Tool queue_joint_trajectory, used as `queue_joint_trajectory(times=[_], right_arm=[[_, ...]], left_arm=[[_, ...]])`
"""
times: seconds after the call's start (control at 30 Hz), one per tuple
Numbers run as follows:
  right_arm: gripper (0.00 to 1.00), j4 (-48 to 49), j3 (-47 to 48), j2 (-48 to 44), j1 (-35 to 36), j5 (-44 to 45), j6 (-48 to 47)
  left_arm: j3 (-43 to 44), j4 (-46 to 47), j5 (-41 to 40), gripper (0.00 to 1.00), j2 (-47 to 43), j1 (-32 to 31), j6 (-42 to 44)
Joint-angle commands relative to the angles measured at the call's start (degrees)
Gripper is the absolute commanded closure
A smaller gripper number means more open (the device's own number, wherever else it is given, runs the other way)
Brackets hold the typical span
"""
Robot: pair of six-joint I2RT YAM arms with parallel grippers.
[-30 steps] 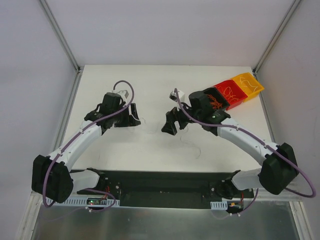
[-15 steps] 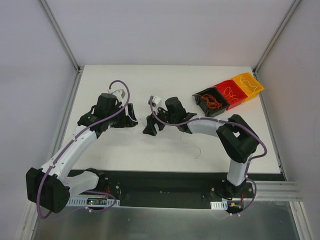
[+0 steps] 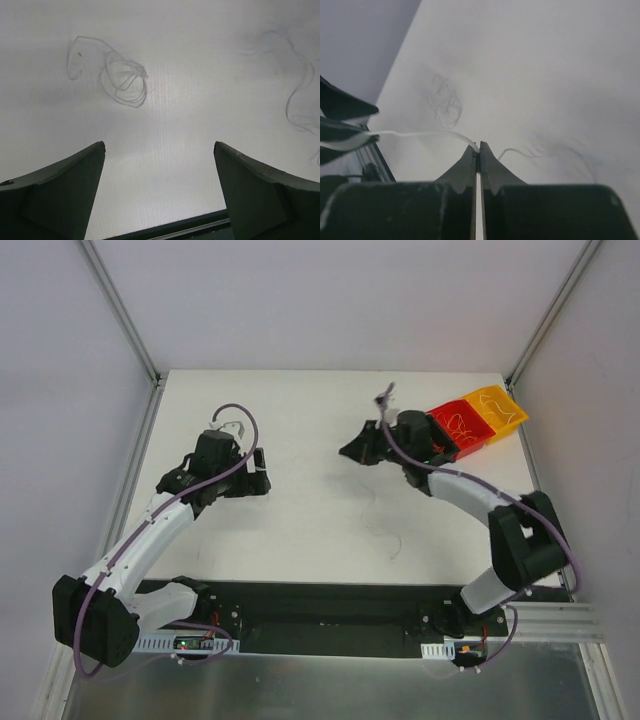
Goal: Untangle the cables
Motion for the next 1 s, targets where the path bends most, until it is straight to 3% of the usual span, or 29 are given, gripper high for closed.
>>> queue_joint_trajectory(times=[0.0, 0.13, 0.2, 0.33, 0.47, 0.7, 0.83, 0.97], right_arm=[[1.0, -7.64, 0.52, -13.82, -10.15, -5.01, 12.38], [1.0, -16.94, 3.49, -18.93, -15.08, -11.87, 11.45], [1.0, -27.57, 7.7, -18.24, -15.09, -15.64, 6.96], [1.0, -36.65, 8.61, -18.66, -14.13, -19.89, 2.39], [1.0, -45.53, 6.68, -21.91, -12.45, -13.13, -2.36], [1.0, -58.9, 0.79, -22.19, -7.89, -3.73, -5.09], [1.0, -62.51, -3.34, -19.64, -4.02, 9.0, -6.5], [0.96, -60.51, -5.28, -17.79, -2.52, 13.42, -5.71]], left_arm=[[-2.7, 0.09, -6.88, 0.09, -0.14, 0.16, -3.72], [-3.84, 0.44, -8.3, 0.08, -0.49, 1.22, -5.92], [-4.02, 0.53, -8.12, 0.08, -1.54, 1.31, -6.18], [-2.27, 0.53, -6.63, 0.08, -3.66, 1.31, -4.34], [0.89, 0.53, -3.73, 0.09, -3.57, 1.31, -2.06], [7.91, 0.53, 8.56, 0.09, -0.06, 1.31, -0.21], [15.29, 0.53, 15.85, 0.08, 4.06, 1.31, 1.63], [23.21, 0.53, 22.19, 0.07, 8.11, 1.31, 2.69]])
